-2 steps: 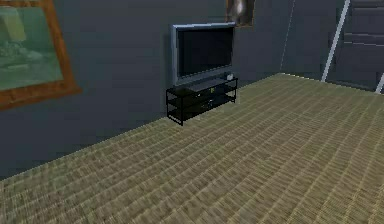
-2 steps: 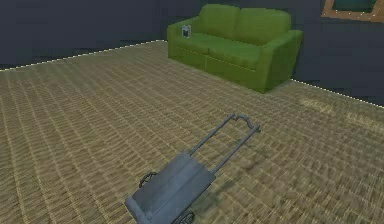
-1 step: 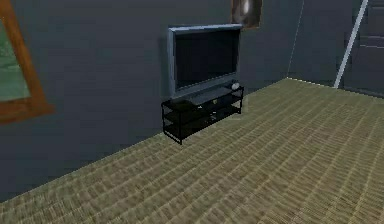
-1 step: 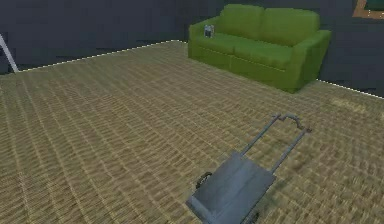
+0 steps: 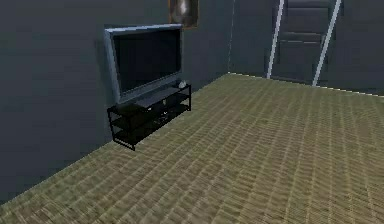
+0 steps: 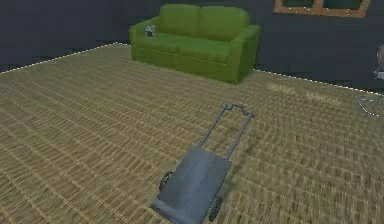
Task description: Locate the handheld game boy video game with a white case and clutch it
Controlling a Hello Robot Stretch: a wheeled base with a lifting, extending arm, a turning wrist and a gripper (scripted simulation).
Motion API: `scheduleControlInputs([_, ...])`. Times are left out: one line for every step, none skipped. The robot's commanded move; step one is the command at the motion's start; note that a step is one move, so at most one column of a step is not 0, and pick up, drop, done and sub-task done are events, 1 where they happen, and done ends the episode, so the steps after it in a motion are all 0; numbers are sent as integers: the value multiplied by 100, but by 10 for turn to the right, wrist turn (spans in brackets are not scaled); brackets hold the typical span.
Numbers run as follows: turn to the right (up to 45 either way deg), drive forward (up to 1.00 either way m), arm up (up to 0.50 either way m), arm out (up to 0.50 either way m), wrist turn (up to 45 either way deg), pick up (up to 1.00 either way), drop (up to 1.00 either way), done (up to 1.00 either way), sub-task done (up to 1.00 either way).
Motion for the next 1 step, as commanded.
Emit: scheduleControlInputs([0, 100, 0, 0, 0, 0, 0, 0, 0])
